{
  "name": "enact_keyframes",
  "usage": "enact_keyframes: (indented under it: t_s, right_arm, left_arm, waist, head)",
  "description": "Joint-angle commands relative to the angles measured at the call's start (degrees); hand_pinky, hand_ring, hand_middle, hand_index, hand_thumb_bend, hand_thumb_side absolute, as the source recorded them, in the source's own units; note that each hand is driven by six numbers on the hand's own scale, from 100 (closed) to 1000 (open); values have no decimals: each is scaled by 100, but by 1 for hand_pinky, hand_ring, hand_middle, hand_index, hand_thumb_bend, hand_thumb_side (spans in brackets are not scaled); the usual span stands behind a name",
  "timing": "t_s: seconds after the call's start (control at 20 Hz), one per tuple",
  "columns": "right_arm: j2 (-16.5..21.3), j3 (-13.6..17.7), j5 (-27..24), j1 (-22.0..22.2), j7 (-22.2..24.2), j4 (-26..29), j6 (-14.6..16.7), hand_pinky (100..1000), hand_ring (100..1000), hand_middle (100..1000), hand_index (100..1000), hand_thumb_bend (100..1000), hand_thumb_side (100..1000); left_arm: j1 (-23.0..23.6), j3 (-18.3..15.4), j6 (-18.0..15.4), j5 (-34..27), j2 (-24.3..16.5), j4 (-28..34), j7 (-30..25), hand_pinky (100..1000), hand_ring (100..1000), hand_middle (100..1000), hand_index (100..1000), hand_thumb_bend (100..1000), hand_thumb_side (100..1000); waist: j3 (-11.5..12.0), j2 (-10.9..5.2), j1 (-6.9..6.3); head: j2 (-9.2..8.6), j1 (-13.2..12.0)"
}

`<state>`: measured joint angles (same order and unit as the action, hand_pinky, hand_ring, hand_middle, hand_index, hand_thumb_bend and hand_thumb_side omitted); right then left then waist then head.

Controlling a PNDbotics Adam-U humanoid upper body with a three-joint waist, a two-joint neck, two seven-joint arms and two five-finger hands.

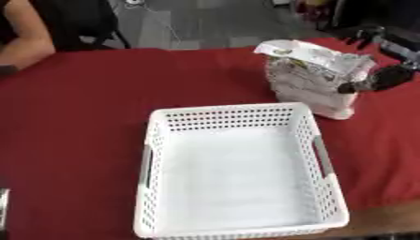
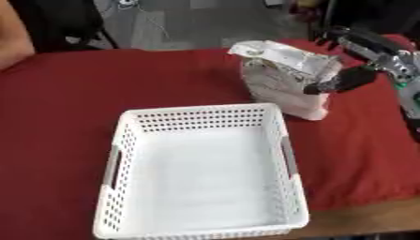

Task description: Pick up objects on the table and place them in the box.

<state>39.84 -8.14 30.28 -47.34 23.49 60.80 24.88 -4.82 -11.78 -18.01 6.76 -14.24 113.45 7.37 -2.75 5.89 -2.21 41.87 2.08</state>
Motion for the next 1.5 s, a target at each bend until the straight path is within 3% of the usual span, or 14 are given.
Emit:
enact_keyframes:
  t_s: [0.05,0.8,1.5]
  right_arm:
    - [283,116,-185,-70,-36,145,-89,754,842,864,995,771,613]
    - [276,147,-164,-63,23,-13,-163,761,841,863,997,773,599]
    - [-85,87,188,-164,261,-419,-43,764,840,861,1000,774,567]
  left_arm:
    - [-24,3,1,-23,-91,114,-24,726,840,932,995,902,1000]
    - [-27,12,-11,-34,-96,114,-46,723,841,933,994,900,1000]
    - [-74,61,-24,-91,-69,114,-111,721,843,934,993,898,1000]
  waist:
    - [-11,-69,21]
    - [-13,-54,17]
    - [108,-15,-6]
  head:
    - [16,19]
    - [10,24]
    - [-18,158]
